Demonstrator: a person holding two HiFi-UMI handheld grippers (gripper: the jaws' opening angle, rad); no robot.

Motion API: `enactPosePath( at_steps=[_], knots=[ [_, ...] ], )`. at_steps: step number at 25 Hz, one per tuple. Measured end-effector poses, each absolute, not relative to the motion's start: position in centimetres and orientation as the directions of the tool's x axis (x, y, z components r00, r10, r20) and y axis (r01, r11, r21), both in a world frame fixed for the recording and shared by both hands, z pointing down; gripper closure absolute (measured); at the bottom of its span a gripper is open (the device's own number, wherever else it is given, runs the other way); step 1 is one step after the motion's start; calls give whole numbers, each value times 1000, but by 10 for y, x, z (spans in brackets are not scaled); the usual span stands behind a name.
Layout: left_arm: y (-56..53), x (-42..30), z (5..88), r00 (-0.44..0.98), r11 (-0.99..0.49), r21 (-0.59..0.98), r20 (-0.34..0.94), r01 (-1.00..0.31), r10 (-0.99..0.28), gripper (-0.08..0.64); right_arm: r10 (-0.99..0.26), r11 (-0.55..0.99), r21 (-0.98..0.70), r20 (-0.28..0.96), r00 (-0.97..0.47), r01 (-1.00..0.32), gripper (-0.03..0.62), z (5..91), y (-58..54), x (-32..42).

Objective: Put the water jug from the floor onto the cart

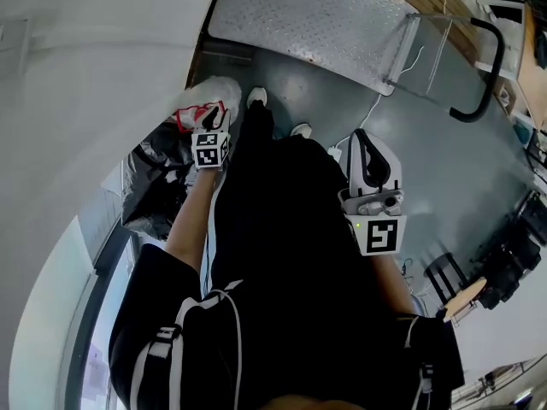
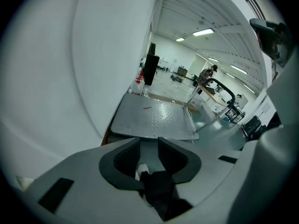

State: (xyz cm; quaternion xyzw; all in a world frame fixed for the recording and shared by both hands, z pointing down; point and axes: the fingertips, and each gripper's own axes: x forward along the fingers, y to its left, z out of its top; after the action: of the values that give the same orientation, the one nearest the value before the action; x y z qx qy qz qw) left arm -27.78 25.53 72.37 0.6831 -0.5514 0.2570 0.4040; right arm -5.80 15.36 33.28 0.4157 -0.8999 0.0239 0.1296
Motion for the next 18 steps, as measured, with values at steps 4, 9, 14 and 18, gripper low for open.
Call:
enactPosePath(
  at_steps=[4, 9, 14, 18],
  knots=[
    [270, -281, 759, 283, -75, 281, 837, -957, -468, 445, -748, 645, 80, 273, -605, -760, 574, 336, 153, -67],
    [278, -298, 789, 229, -22, 246, 859, -969, -458, 444, -737, 655, 97, 298, -606, -750, 574, 349, 151, -77],
    [284, -303, 827, 265, -10, 285, 878, -958, -399, 443, -747, 643, 113, 309, -588, -757, 574, 360, 155, -87],
    [300, -299, 859, 306, 3, 323, 901, -946, -309, 436, -769, 612, 131, 328, -548, -780, 574, 371, 161, -82]
  ],
)
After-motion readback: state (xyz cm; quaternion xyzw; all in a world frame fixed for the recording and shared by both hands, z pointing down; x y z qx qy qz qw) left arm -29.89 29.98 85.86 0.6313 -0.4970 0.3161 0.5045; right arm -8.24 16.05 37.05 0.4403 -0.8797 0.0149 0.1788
